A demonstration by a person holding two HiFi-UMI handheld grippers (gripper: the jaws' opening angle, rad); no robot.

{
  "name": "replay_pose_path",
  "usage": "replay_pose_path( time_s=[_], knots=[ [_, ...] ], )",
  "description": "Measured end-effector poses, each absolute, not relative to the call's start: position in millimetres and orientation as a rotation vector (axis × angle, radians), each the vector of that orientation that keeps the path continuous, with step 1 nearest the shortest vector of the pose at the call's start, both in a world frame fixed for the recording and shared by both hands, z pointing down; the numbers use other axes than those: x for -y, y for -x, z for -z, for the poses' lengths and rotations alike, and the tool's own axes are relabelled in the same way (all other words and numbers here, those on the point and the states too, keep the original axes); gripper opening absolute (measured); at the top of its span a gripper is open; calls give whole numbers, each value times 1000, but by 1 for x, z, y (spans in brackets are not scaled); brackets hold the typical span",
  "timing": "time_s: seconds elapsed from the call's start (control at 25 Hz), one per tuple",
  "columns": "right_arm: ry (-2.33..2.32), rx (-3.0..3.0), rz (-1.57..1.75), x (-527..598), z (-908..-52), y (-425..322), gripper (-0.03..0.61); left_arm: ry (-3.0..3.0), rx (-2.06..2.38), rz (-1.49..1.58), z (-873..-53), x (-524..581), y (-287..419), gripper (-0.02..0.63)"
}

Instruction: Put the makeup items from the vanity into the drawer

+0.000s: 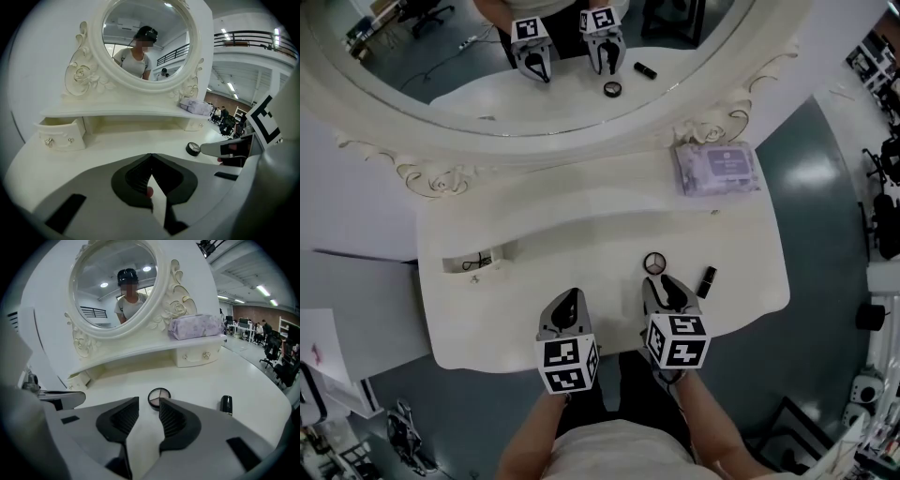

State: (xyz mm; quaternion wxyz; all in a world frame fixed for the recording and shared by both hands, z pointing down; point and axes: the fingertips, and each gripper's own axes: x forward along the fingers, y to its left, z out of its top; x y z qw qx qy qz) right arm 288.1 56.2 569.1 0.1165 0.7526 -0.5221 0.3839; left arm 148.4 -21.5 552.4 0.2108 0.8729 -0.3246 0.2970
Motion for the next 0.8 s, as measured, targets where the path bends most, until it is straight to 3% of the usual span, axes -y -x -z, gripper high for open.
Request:
replay_pose_path(
  time_s=[0.4, 0.8],
  knots=[
    [-2143, 1472, -1066, -49, -590, -303, 203, -2394, 931, -860, -564, 21, -147, 8],
    [-2044, 1431, -1014, -36, -606, -308, 224, -2366, 967, -867, -569, 26, -138, 8]
  ],
)
